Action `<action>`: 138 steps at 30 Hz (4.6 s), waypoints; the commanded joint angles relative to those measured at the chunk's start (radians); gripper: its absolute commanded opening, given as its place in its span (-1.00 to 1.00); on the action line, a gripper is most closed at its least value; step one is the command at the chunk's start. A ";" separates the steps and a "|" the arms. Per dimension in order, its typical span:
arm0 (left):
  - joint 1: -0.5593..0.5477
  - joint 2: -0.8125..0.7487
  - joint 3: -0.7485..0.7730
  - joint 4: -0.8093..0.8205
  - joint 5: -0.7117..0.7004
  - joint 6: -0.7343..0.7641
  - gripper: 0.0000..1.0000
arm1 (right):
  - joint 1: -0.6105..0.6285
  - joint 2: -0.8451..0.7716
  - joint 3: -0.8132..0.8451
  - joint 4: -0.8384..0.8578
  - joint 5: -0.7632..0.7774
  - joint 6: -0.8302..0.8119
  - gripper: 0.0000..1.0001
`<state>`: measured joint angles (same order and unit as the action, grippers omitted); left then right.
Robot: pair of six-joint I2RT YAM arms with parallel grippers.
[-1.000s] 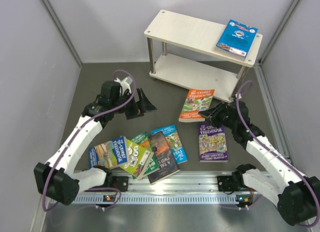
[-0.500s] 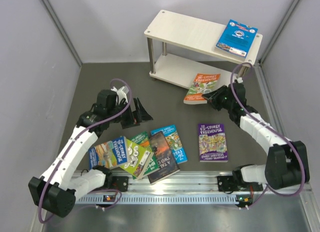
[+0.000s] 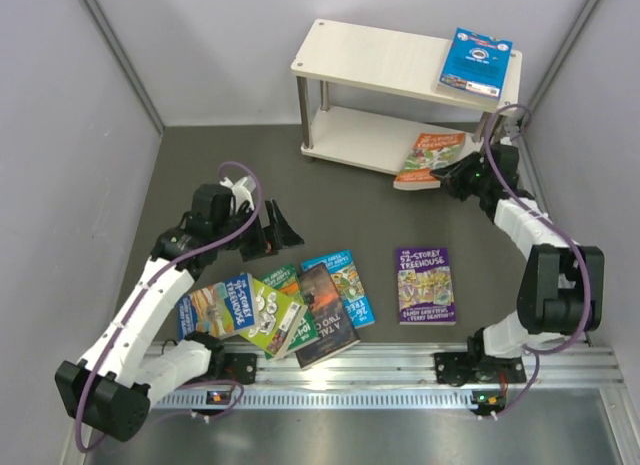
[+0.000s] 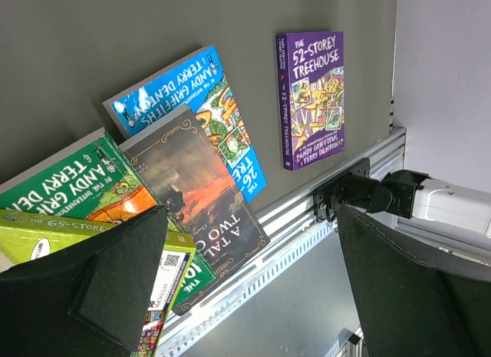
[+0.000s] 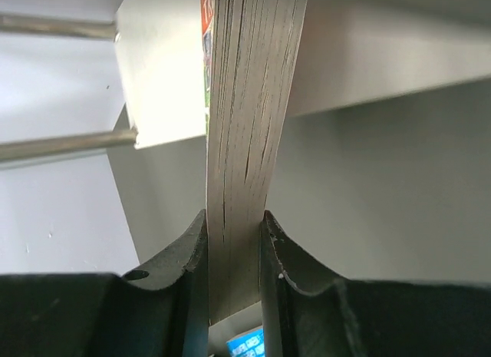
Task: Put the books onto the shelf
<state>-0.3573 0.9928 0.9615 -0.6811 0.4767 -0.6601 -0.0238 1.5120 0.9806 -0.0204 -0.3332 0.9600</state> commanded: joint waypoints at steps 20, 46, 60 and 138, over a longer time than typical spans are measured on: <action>0.000 0.024 -0.004 0.020 -0.004 -0.058 0.88 | -0.134 0.272 0.135 0.111 -0.188 -0.035 0.49; 0.000 -0.020 -0.067 0.060 -0.015 -0.118 0.72 | 0.092 -0.265 -0.313 0.093 -0.089 -0.025 -1.00; 0.000 -0.054 0.013 -0.067 -0.052 -0.087 0.68 | 0.185 0.157 -0.211 0.608 0.059 0.316 -1.00; -0.026 0.213 0.083 0.077 -0.043 -0.044 0.79 | 0.032 -0.387 -0.059 -0.373 0.204 -0.216 0.99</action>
<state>-0.3634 1.1343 0.9909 -0.6792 0.4057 -0.7433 0.0143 1.2610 0.9356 -0.1749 -0.1699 0.8761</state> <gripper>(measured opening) 0.877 0.990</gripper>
